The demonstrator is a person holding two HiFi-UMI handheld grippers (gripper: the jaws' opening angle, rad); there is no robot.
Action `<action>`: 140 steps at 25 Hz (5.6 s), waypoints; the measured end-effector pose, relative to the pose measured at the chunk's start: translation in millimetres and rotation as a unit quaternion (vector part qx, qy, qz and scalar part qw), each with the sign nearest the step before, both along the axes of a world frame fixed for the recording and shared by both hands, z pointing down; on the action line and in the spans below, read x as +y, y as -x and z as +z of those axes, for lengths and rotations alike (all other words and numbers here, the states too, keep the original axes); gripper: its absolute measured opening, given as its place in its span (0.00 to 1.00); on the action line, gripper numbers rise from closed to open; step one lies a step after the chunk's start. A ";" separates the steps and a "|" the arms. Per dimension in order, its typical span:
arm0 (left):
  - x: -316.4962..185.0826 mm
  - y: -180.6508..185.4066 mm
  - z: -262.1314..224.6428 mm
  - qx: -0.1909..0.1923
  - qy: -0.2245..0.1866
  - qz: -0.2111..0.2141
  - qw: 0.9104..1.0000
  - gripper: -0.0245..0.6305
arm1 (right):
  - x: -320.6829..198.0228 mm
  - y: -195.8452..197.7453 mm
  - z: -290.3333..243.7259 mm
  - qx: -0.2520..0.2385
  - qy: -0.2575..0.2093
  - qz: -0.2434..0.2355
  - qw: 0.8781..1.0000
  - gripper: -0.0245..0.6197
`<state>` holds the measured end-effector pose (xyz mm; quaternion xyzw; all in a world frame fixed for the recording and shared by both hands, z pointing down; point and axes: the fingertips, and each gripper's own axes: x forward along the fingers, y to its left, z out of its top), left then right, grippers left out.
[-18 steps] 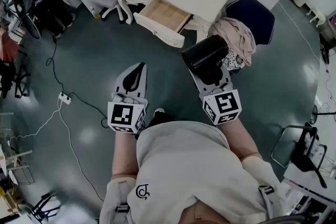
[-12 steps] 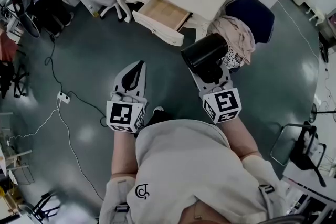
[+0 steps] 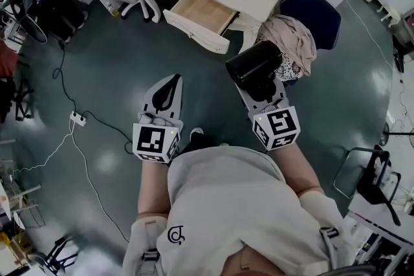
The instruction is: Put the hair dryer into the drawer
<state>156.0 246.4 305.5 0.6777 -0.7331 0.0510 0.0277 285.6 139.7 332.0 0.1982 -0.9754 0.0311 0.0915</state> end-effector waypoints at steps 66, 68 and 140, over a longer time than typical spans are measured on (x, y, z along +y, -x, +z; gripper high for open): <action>-421.2 339.5 54.2 0.011 0.029 0.326 0.945 0.06 | -321.7 349.6 110.3 0.104 0.047 0.135 0.984 0.40; -427.9 342.4 59.3 0.023 0.027 0.340 0.940 0.06 | -323.8 358.4 123.7 0.113 0.052 0.128 0.984 0.40; -413.8 358.0 149.3 0.055 0.071 0.327 0.941 0.06 | -327.7 395.9 329.2 0.370 0.162 0.051 0.913 0.09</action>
